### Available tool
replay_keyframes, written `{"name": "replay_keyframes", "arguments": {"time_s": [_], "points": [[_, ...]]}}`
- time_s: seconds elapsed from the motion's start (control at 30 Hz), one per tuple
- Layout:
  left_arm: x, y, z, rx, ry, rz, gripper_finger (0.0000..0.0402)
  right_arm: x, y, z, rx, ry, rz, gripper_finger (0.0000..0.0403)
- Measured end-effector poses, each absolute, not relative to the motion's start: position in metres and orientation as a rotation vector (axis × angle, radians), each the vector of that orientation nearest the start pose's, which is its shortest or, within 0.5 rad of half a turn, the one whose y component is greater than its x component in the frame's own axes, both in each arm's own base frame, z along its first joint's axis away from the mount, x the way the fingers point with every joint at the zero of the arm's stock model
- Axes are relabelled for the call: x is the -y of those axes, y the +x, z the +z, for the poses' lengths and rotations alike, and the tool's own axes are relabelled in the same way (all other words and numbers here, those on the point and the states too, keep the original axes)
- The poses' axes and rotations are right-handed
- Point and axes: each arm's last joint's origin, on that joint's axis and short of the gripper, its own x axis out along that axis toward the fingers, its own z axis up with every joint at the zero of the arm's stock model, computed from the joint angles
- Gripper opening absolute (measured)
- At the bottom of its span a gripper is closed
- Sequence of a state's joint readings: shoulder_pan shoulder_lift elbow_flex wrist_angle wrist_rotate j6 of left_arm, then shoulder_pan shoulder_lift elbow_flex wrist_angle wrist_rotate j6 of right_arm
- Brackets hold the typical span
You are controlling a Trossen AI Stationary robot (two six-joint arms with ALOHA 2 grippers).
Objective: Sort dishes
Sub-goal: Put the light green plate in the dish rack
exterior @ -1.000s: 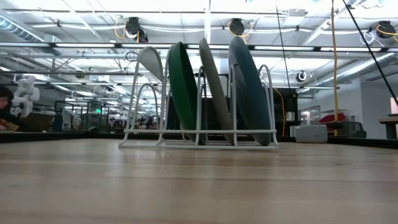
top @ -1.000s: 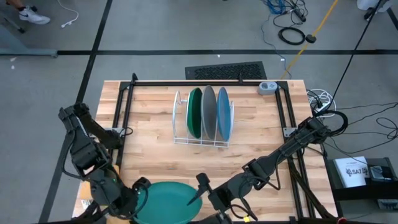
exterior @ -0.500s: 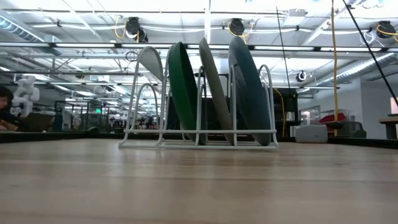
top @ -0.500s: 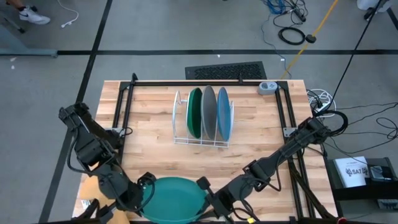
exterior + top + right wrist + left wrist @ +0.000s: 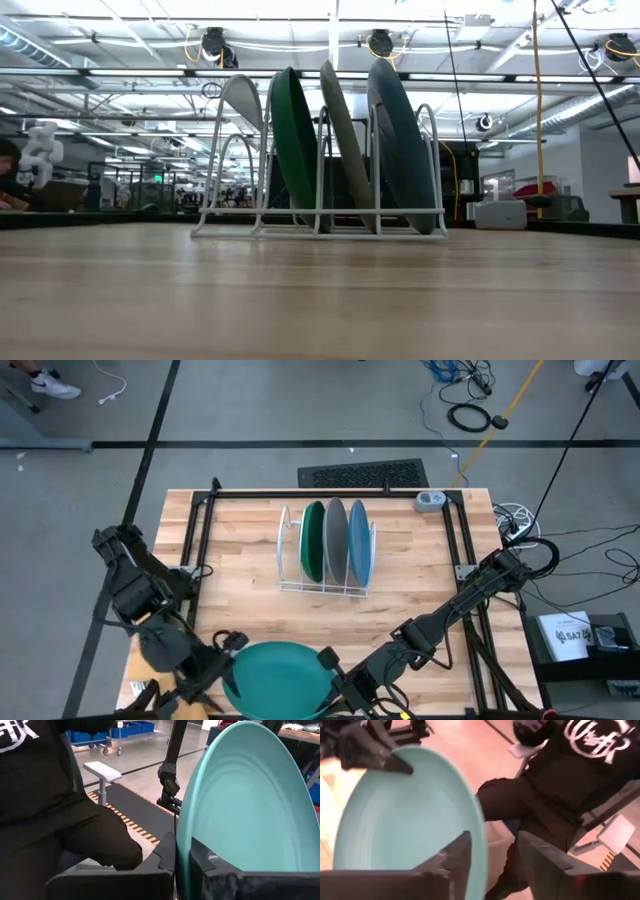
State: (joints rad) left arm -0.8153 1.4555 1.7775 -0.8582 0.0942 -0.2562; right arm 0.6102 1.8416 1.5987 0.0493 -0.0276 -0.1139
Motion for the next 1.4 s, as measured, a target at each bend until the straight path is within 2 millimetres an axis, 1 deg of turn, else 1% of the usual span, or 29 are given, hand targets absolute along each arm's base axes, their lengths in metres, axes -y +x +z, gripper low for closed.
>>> {"name": "replay_keyframes", "arguments": {"time_s": [0.1,0.2,0.33,0.43,0.53,0.63,0.73,0.83,0.97,1.1,1.2,1.3,1.4], "points": [[0.210,0.185,0.463,-0.604,-0.035,-0.825,0.0201,-0.253,0.357,0.338,-0.156,-0.162,0.650,0.0004],[0.210,0.172,0.478,-0.561,-0.013,-0.793,0.0218,-0.254,0.357,0.338,-0.157,-0.161,0.620,0.0004],[0.215,0.147,0.494,-0.425,0.129,-0.671,0.0221,-0.251,0.359,0.345,-0.104,-0.137,0.387,0.0004],[0.221,0.129,0.503,-0.309,0.213,-0.528,0.0221,-0.245,0.362,0.353,-0.036,-0.087,0.217,0.0004],[0.227,0.115,0.506,-0.238,0.261,-0.405,0.0221,-0.241,0.363,0.361,0.033,-0.020,0.066,0.0004],[0.234,0.107,0.506,-0.191,0.275,-0.288,0.0221,-0.233,0.363,0.371,0.120,0.060,-0.098,0.0004],[0.242,0.101,0.503,-0.153,0.307,-0.152,0.0221,-0.218,0.367,0.383,0.224,0.147,-0.241,0.0004],[0.256,0.098,0.496,-0.120,0.348,-0.023,0.0221,-0.196,0.373,0.395,0.339,0.236,-0.297,0.0004],[0.275,0.097,0.484,-0.091,0.396,0.083,0.0221,-0.164,0.386,0.399,0.407,0.360,-0.362,0.0004],[0.299,0.096,0.468,-0.078,0.459,0.128,0.0222,-0.135,0.406,0.388,0.452,0.461,-0.423,0.0005],[0.314,0.094,0.455,-0.061,0.504,0.172,0.0222,-0.117,0.419,0.378,0.483,0.512,-0.477,0.0004],[0.325,0.091,0.447,-0.046,0.502,0.186,0.0222,-0.103,0.426,0.371,0.496,0.544,-0.555,0.0004],[0.330,0.088,0.443,-0.042,0.488,0.174,0.0222,-0.097,0.430,0.364,0.493,0.549,-0.608,0.0004]]}}
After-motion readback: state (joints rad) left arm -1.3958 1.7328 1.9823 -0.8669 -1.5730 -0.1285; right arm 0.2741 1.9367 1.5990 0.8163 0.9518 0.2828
